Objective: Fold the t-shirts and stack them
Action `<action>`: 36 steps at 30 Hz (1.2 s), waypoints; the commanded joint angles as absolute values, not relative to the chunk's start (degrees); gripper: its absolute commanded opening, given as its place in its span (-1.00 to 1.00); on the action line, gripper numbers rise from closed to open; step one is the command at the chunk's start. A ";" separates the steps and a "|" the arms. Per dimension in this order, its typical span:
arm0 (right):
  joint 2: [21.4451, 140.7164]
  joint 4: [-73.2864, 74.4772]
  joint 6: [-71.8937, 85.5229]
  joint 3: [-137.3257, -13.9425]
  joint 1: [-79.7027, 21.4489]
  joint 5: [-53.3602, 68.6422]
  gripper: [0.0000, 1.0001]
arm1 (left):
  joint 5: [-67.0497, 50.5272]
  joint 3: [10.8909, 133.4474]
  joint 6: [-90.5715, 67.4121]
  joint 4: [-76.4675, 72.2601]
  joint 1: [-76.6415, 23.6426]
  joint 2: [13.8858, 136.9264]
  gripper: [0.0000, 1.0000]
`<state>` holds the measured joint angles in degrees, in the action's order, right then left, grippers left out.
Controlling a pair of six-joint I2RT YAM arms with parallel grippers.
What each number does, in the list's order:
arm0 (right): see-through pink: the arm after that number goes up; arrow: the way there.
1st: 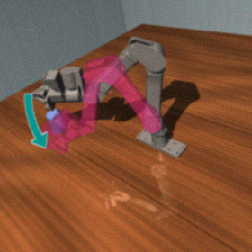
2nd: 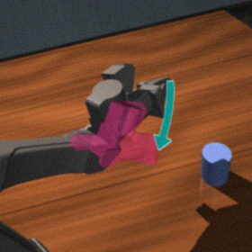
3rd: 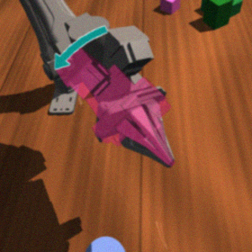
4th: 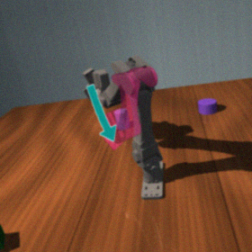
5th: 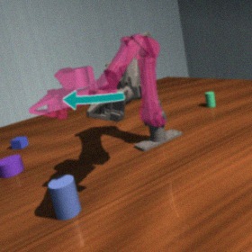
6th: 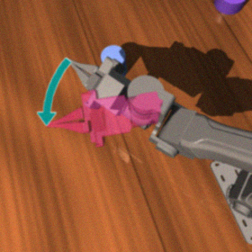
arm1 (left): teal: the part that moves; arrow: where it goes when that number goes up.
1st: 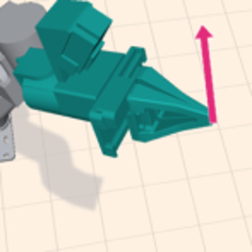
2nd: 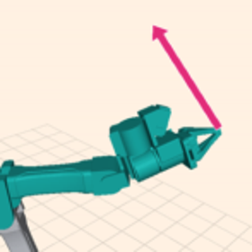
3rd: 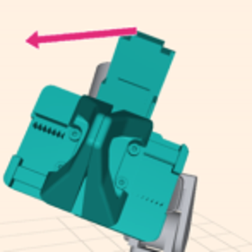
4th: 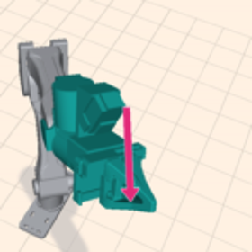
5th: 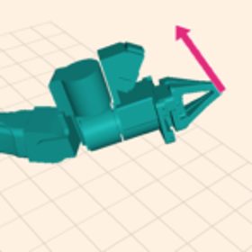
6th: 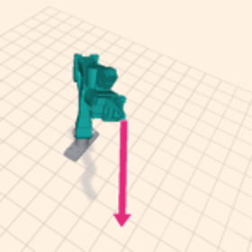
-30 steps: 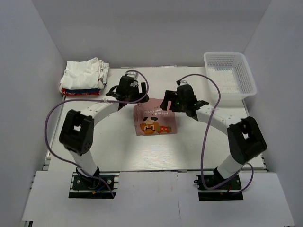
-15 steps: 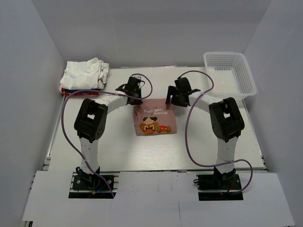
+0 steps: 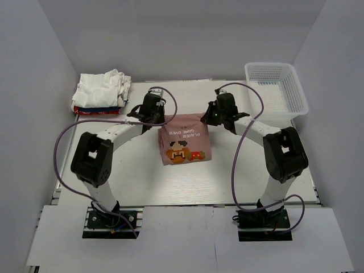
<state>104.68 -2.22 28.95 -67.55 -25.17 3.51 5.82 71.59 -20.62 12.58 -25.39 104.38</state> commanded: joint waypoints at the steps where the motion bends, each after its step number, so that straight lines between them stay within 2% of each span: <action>1: 100.55 -7.99 28.21 -65.22 -24.88 7.72 -1.00 | 6.41 67.51 -20.74 6.95 -24.96 95.28 -1.00; 9: 105.90 -8.18 28.74 -68.02 -24.61 9.40 -1.00 | 12.65 65.83 -23.99 9.66 -23.91 96.58 -1.00; 13: 113.10 -6.24 29.27 -72.76 -24.61 7.75 -1.00 | 18.18 66.44 -27.77 10.63 -21.72 102.03 -1.00; 16: 116.35 -6.16 29.01 -74.61 -24.17 8.07 -0.98 | 18.19 69.42 -28.91 12.48 -20.04 107.22 -1.00; 19: 118.73 -5.28 27.51 -76.72 -24.34 10.02 -0.71 | 16.27 70.48 -28.92 12.48 -18.90 109.24 -1.00; 21: 118.83 -4.31 26.64 -78.13 -24.35 10.72 -0.34 | 14.68 71.63 -28.92 12.48 -18.90 109.25 -1.00; 24: 116.99 -5.09 25.23 -77.96 -24.35 11.16 -0.09 | 14.15 73.20 -28.92 14.66 -18.90 108.11 -1.00; 27: 113.13 -5.36 24.00 -77.35 -24.43 11.69 0.32 | 14.15 73.21 -28.92 17.48 -18.90 106.18 -0.31; 28: 112.42 -5.62 23.99 -76.65 -24.52 11.86 0.59 | 14.15 73.21 -30.05 18.10 -18.90 105.39 0.20; 29: 111.02 -5.80 23.91 -76.21 -24.52 12.13 0.75 | 14.15 72.52 -30.06 18.63 -18.90 104.51 0.36; 30: 109.27 -5.80 23.99 -75.07 -24.52 12.13 0.81 | 14.15 71.03 -30.93 18.63 -18.90 102.41 0.53; 31: 108.12 -6.76 24.17 -73.06 -24.52 11.87 0.81 | 14.76 70.15 -31.46 19.33 -18.90 101.35 0.84; 32: 107.15 -7.20 24.43 -71.82 -24.87 11.08 0.81 | 14.77 69.18 -31.99 19.34 -18.90 100.29 0.96; 33: 104.01 -7.99 25.04 -67.89 -24.79 10.29 0.81 | 15.29 66.99 -31.99 19.34 -18.90 98.46 1.00; 36: 99.25 -11.94 26.63 -62.95 -24.79 10.02 0.81 | 14.16 63.39 -31.99 18.81 -18.90 97.21 1.00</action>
<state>104.18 -7.33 25.56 -66.85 -24.77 10.66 14.00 66.24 -31.11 17.93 -19.14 101.27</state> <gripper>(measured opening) 0.902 0.997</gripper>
